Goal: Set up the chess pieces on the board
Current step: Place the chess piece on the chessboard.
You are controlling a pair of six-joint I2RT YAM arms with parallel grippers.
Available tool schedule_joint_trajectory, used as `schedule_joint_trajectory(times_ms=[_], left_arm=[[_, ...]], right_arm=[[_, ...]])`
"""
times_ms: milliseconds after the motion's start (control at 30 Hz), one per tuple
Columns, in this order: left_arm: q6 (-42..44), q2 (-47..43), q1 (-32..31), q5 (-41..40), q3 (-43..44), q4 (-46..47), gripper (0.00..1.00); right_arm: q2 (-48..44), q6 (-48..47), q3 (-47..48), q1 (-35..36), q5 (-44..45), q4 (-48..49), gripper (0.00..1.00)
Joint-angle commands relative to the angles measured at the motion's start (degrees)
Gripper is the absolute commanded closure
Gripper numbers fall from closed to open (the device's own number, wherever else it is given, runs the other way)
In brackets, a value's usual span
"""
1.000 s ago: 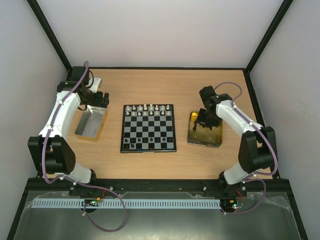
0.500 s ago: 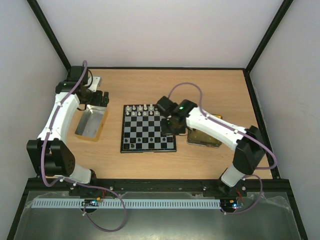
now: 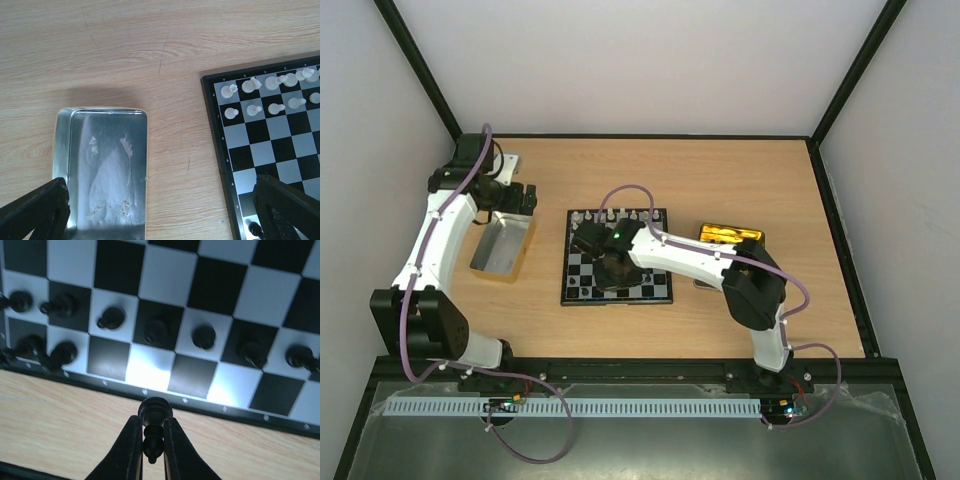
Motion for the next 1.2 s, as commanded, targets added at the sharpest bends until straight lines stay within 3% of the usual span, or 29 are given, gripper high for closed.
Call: schedule_joint_trajectory(times_ms=[0,1167], left_arm=[[-0.5,-2.0,0.4,0.0,-0.4,0.3,0.01],[-0.7,-1.8,1.5,1.4,-0.4,0.4,0.00]], right_arm=[[3.3,-0.5,6.0,-0.2,0.8,0.5,0.92],[12.4,-4.1,11.9,1.3,-2.9,1.4,0.92]])
